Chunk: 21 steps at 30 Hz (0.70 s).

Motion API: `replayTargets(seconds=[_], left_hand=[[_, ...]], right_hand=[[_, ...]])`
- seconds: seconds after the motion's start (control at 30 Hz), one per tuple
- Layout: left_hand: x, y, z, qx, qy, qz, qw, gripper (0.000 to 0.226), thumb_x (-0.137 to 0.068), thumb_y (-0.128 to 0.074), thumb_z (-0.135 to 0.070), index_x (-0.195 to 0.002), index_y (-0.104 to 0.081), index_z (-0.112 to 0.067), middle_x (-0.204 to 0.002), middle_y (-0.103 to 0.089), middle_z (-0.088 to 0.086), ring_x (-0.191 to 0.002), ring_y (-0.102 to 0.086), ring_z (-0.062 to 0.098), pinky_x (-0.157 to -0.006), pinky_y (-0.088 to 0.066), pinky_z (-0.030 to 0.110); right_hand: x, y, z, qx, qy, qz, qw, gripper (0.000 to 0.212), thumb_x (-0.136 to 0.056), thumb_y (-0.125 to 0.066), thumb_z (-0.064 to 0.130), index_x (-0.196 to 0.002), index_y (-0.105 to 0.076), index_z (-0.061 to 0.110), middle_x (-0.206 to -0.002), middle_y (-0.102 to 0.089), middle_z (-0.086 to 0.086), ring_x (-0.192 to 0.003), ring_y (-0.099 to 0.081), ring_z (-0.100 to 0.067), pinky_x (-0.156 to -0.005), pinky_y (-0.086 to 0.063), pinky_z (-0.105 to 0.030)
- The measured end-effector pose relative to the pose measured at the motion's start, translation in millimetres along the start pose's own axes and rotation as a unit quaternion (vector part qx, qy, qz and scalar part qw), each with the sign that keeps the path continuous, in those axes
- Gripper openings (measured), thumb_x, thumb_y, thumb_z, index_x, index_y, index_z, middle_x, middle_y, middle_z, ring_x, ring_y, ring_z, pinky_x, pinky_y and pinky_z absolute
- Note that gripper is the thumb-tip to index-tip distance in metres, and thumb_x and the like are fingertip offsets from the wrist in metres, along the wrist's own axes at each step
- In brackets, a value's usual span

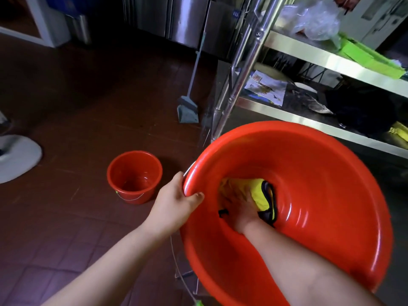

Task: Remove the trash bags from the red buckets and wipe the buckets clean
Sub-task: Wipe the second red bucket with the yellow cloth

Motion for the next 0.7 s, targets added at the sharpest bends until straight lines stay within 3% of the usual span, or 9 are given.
replayTargets(seconds=[0.13, 0.27, 0.4, 0.53, 0.7], left_hand=[[-9, 9, -9, -0.065, 0.028, 0.002, 0.997, 0.038, -0.061, -0.068, -0.049, -0.088, -0.051, -0.028, -0.080, -0.064, -0.007, -0.071, -0.065, 0.011, -0.070, -0.056, 0.042], [-47, 12, -72, -0.161, -0.095, -0.014, 0.982, 0.043, -0.068, -0.073, -0.037, -0.105, -0.054, -0.025, -0.094, -0.065, -0.002, -0.086, -0.062, 0.019, -0.076, -0.052, 0.039], [-73, -12, -125, -0.293, -0.175, 0.029, 0.940, 0.032, -0.075, -0.067, -0.036, -0.099, -0.063, -0.015, -0.094, -0.067, 0.009, -0.092, -0.062, 0.029, -0.073, -0.048, 0.033], [-71, -15, -129, -0.265, -0.176, 0.053, 0.947, 0.025, -0.078, -0.068, -0.034, -0.091, -0.067, -0.013, -0.088, -0.068, 0.010, -0.085, -0.063, 0.024, -0.070, -0.047, 0.031], [-57, 0, -112, -0.220, -0.139, 0.034, 0.965, 0.021, -0.078, -0.070, -0.029, -0.085, -0.068, -0.010, -0.079, -0.069, 0.011, -0.076, -0.064, 0.025, -0.068, -0.050, 0.034]], right_hand=[[0, -4, 1, 0.045, 0.034, 0.035, 0.998, 0.062, -0.097, -0.030, 0.044, -0.151, -0.002, 0.031, -0.159, 0.011, 0.007, -0.144, 0.017, -0.024, -0.107, 0.015, -0.060], [8, -5, 15, 0.034, 0.060, 0.022, 0.997, 0.062, -0.099, -0.035, 0.033, -0.151, -0.003, 0.025, -0.159, 0.010, 0.003, -0.144, 0.018, -0.028, -0.107, 0.013, -0.061], [14, -1, 28, 0.066, 0.080, -0.017, 0.994, 0.063, -0.096, -0.034, 0.019, -0.151, -0.003, 0.018, -0.160, 0.007, -0.002, -0.144, 0.018, -0.028, -0.103, 0.021, -0.060], [9, -4, 20, 0.095, 0.078, -0.022, 0.992, 0.066, -0.095, -0.034, 0.020, -0.151, 0.002, 0.018, -0.160, 0.006, -0.003, -0.144, 0.019, -0.026, -0.097, 0.028, -0.058], [-13, 14, 5, 0.080, 0.100, -0.013, 0.992, 0.071, -0.089, -0.049, 0.038, -0.150, -0.014, 0.028, -0.160, 0.000, 0.006, -0.145, 0.014, -0.020, -0.097, 0.031, -0.055]])
Point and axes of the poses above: each hand's wrist, its own x-axis away from the middle knuckle, its own y-axis out of the back of the hand, z = x × y, the point moved 6 cm from there along -x, towards the middle knuckle
